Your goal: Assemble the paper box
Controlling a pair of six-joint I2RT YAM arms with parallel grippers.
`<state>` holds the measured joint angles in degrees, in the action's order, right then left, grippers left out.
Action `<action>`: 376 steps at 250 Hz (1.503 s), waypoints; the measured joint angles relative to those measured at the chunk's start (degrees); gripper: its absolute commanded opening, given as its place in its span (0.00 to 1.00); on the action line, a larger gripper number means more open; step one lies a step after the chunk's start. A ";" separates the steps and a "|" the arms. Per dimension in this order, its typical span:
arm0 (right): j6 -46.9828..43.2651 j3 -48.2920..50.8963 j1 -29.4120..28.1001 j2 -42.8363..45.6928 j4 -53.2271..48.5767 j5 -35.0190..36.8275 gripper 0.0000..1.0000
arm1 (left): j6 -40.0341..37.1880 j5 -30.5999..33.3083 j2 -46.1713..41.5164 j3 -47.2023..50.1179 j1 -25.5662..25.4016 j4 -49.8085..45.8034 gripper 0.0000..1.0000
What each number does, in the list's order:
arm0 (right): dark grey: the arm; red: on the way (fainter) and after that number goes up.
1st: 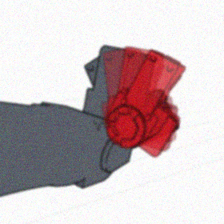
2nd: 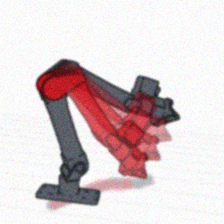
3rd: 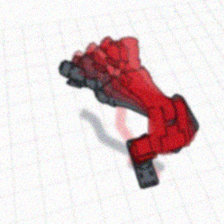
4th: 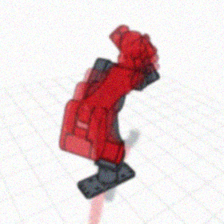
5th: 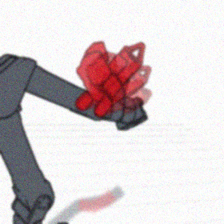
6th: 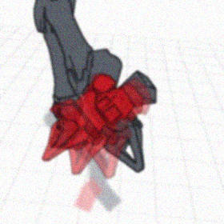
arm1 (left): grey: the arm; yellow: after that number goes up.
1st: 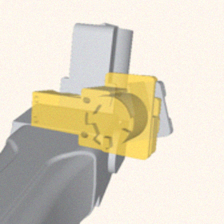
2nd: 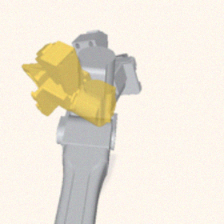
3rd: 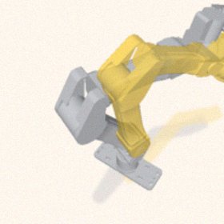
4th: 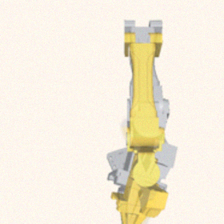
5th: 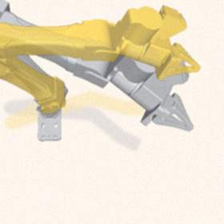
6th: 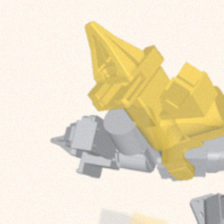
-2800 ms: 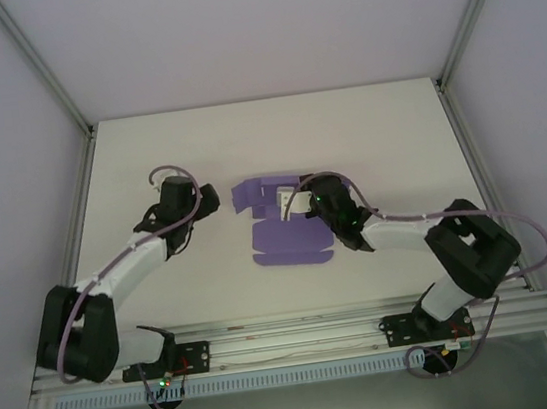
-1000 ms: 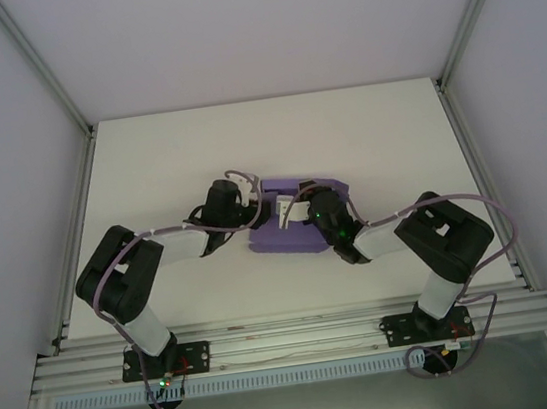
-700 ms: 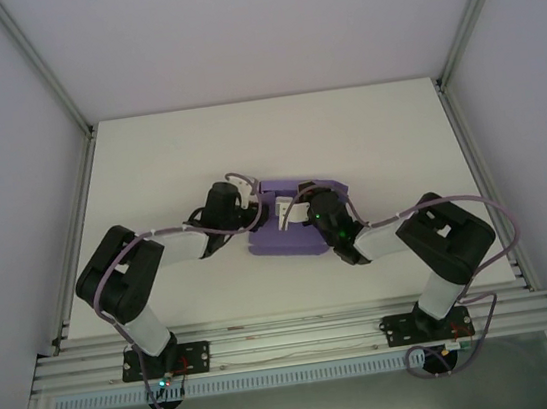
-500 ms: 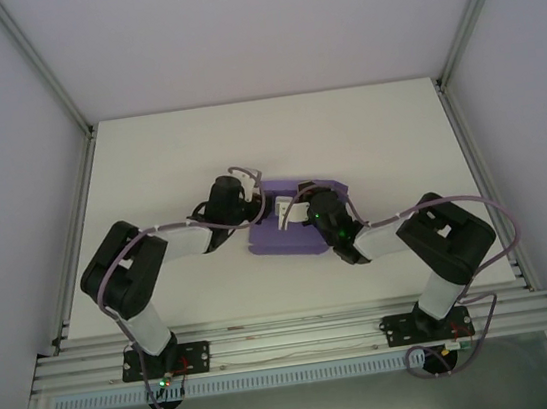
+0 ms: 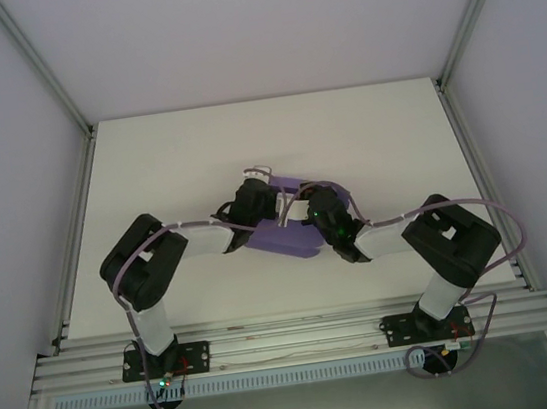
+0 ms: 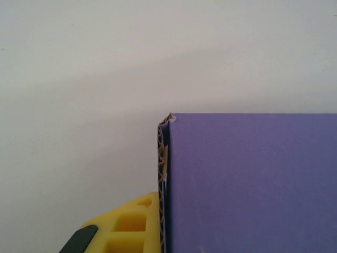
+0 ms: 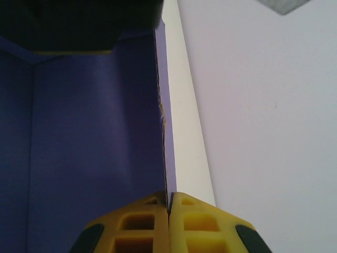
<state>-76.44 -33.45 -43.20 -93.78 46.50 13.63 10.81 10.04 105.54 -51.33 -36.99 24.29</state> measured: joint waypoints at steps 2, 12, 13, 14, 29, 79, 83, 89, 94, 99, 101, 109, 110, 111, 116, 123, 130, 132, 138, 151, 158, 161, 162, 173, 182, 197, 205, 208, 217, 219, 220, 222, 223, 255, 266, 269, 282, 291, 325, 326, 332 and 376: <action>0.07 0.00 0.00 0.00 0.00 0.07 0.02 | 0.11 0.35 0.07 -0.02 -0.13 0.02 0.00; 0.85 0.00 0.00 0.00 0.02 0.28 0.07 | 0.26 1.66 0.26 0.04 -0.63 0.35 0.00; 0.94 0.00 0.00 0.00 0.02 0.31 0.08 | 0.28 1.70 0.26 0.07 -0.68 0.42 0.00; 1.01 0.00 -0.02 0.00 0.02 0.35 0.08 | 0.28 1.81 0.26 0.09 -0.72 0.46 0.00; 2.67 0.00 -0.15 0.24 -0.24 0.52 0.14 | 0.26 2.43 0.35 0.52 -0.92 1.29 0.00; 10.86 0.02 -0.63 7.82 -10.95 -1.90 0.72 | -0.68 1.38 -0.63 4.83 -0.85 7.30 0.00; 11.52 0.02 -0.63 8.92 -12.07 -2.10 0.74 | -0.85 1.11 -0.76 5.09 -0.83 7.65 0.00; 12.57 0.02 -0.63 10.51 -13.44 -2.73 0.76 | -1.01 0.83 -0.92 5.42 -0.83 7.96 0.00; 13.16 0.02 -0.63 12.00 -14.78 -3.30 0.78 | -1.27 0.59 -1.01 5.73 -0.83 8.26 0.00; 14.29 0.02 -0.63 13.35 -16.04 -3.85 0.79 | -1.53 0.26 -1.16 6.03 -0.85 8.59 0.00; 14.32 0.02 -0.63 13.84 -16.46 -4.07 0.80 | -1.73 0.13 -1.18 6.19 -0.87 8.79 0.00; 15.91 0.02 -0.63 16.28 -18.53 -5.09 0.81 | -2.01 -0.50 -1.44 6.71 -0.90 9.42 0.00; 15.96 0.02 -0.63 16.52 -18.75 -5.16 0.82 | -2.03 -0.57 -1.46 6.78 -0.90 9.46 0.00; 16.24 0.02 -0.63 17.03 -19.15 -5.38 0.82 | -2.05 -0.63 -1.49 6.84 -0.90 9.51 0.00; 17.42 0.02 -0.63 18.32 -20.35 -6.01 0.82 | -2.25 -0.92 -1.73 7.23 -0.90 9.88 0.00; 18.75 0.02 -0.61 20.35 -22.16 -7.06 0.84 | -2.38 -1.27 -1.99 7.69 -0.90 10.23 0.00; 19.96 0.02 -0.46 22.21 -23.87 -8.13 0.84 | -2.64 -1.68 -2.23 8.17 -0.90 10.71 0.00; 20.63 0.02 -0.39 22.88 -24.52 -8.50 0.84 | -2.75 -1.75 -2.27 8.31 -0.90 10.82 0.00; 21.75 0.04 -0.22 24.52 -25.86 -9.51 0.84 | -2.95 -2.05 -2.40 8.70 -0.90 11.15 0.00; 24.26 0.24 0.37 27.36 -28.04 -11.54 0.86 | -3.39 -2.62 -2.78 9.44 -0.90 11.85 0.00; 25.81 0.37 0.92 28.83 -28.96 -12.50 0.86 | -3.48 -3.21 -3.02 9.94 -0.90 12.37 0.00; 26.14 0.46 1.11 29.27 -29.24 -12.85 0.86 | -3.56 -3.34 -3.10 10.16 -0.90 12.61 0.00; 26.29 0.46 1.18 29.40 -29.33 -12.92 0.86 | -3.61 -3.43 -3.13 10.25 -0.90 12.68 0.00; 29.11 0.50 2.47 30.97 -30.34 -14.23 0.88 | -3.89 -4.37 -3.58 11.23 -0.90 13.70 0.00; 31.56 0.44 3.63 31.58 -30.75 -15.23 0.88 | -4.15 -5.42 -4.02 12.13 -0.90 14.47 0.00; 36.09 -0.46 5.88 31.54 -32.37 -16.92 0.88 | -4.74 -7.02 -4.76 13.44 -0.90 15.52 0.00; 38.60 -1.57 7.08 30.86 -33.59 -17.88 0.88 | -4.94 -8.04 -5.16 14.01 -0.90 15.82 0.00; 39.76 -2.25 7.54 30.40 -34.23 -18.34 0.89 | -5.01 -8.37 -5.33 14.14 -0.90 15.85 0.00; 42.14 -4.13 8.55 29.07 -35.69 -19.47 0.89 | -5.29 -9.38 -5.66 14.45 -0.92 15.85 0.00; 42.51 -4.55 8.72 28.79 -36.06 -19.65 0.89 | -5.38 -9.55 -5.70 14.49 -0.92 15.85 0.00; 42.69 -4.79 8.81 28.65 -36.15 -19.74 0.89 | -5.38 -9.66 -5.70 14.51 -0.92 15.85 0.00; 43.30 -5.40 9.01 28.17 -36.48 -20.17 0.88 | -5.38 -9.84 -5.73 14.56 -0.92 15.87 0.00; 43.52 -5.62 9.05 27.98 -36.59 -20.33 0.89 | -5.38 -9.94 -5.75 14.58 -0.94 15.87 0.00; 50.18 -12.55 9.40 21.31 -39.54 -25.70 0.88 | -6.27 -12.13 -6.05 15.13 -1.53 16.20 0.00; 51.93 -14.32 9.40 18.84 -40.22 -26.88 0.88 | -6.45 -12.66 -6.10 15.32 -1.64 16.48 0.00; 52.30 -14.64 9.40 18.34 -40.35 -27.12 0.88 | -6.45 -12.72 -6.10 15.37 -1.66 16.57 0.00; 53.51 -15.85 9.42 15.69 -41.11 -27.71 0.86 | -6.64 -13.09 -6.10 15.52 -1.64 16.87 0.00; 54.01 -16.37 9.49 13.97 -41.66 -28.22 0.84 | -6.73 -13.29 -6.10 15.52 -1.64 16.94 0.00; 55.15 -17.53 9.53 8.09 -44.68 -30.10 0.74 | -7.32 -14.27 -6.10 15.52 -1.64 16.96 0.00; 55.21 -17.55 9.55 7.98 -44.78 -30.14 0.74 | -7.37 -14.27 -6.10 15.52 -1.64 16.94 0.00; 55.45 -17.66 9.57 7.21 -45.27 -30.38 0.71 | -7.52 -14.29 -6.10 15.52 -1.64 16.90 0.00; 56.76 -19.04 9.88 5.55 -46.07 -31.61 0.63 | -8.15 -14.23 -6.08 15.50 -1.66 16.74 0.19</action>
<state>-19.68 -52.49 -33.32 -88.23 0.43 -17.98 2.66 -4.19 99.46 -35.83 -38.65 41.04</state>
